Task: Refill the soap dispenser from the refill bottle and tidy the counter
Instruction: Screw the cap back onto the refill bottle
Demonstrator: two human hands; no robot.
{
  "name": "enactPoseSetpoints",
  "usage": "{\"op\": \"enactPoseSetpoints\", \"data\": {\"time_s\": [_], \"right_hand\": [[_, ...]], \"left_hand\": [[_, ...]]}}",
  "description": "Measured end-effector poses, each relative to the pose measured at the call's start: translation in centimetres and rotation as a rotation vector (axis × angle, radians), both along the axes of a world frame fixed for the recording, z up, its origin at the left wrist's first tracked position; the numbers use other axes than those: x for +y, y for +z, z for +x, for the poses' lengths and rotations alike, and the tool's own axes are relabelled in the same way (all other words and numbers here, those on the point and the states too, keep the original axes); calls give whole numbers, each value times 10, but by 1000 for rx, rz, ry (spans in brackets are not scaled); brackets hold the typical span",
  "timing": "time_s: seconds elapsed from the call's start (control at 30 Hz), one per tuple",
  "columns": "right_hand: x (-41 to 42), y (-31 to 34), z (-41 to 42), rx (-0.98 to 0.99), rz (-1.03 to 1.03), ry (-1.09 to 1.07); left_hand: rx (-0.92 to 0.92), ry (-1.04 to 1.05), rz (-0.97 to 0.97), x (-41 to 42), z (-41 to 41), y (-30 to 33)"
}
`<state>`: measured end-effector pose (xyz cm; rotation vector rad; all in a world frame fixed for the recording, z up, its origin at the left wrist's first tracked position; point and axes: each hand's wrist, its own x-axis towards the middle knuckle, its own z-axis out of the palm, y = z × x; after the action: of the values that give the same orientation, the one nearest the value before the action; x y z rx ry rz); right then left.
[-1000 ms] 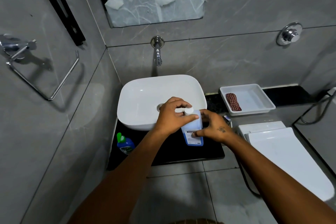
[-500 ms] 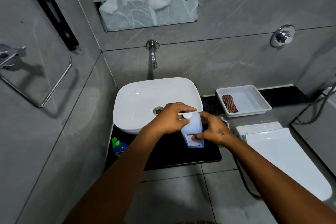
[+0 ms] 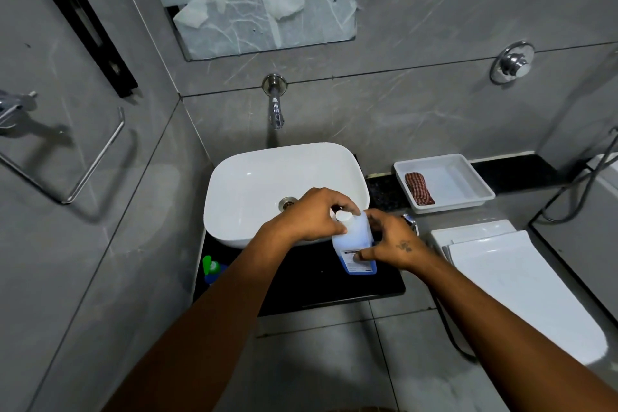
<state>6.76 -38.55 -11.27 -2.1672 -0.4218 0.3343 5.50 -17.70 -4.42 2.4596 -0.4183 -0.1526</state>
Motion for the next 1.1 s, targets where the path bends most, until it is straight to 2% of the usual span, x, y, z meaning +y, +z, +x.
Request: {"op": "enactPoseSetpoints", "data": {"time_s": [0.13,0.27,0.4,0.5,0.63,0.67,0.77,0.9,1.03,1.1], "right_hand": [[2,2,0,18,5,0],[5,4,0,12,3,5],[5,5,1,15,5,15],[7,6,0,-12,-21,30],[9,6,-1,4,0,24],[9,6,-1,3,-6,28],[8,5,-1,13,-8,13],[8,5,-1,21,7,18],[8,6,-2,30,10,3],[9,8,-2,32,18,-2]], "left_hand": [[-132,50,24,-5,-4,4],[-74,-77,65,-5,-10,11],[-131,73,183,-2,-8,18],[-70,-67,171,-5,-9,21],[-100,65,200,-6,-4,21],[-76,44,221,-4,-2,19],[-22,-68,147,-2,-5,16],[-93,55,151,-1,-1,11],[-59,-54,66,-1,-1,11],[-102,-18,58,-1,-3,7]]}}
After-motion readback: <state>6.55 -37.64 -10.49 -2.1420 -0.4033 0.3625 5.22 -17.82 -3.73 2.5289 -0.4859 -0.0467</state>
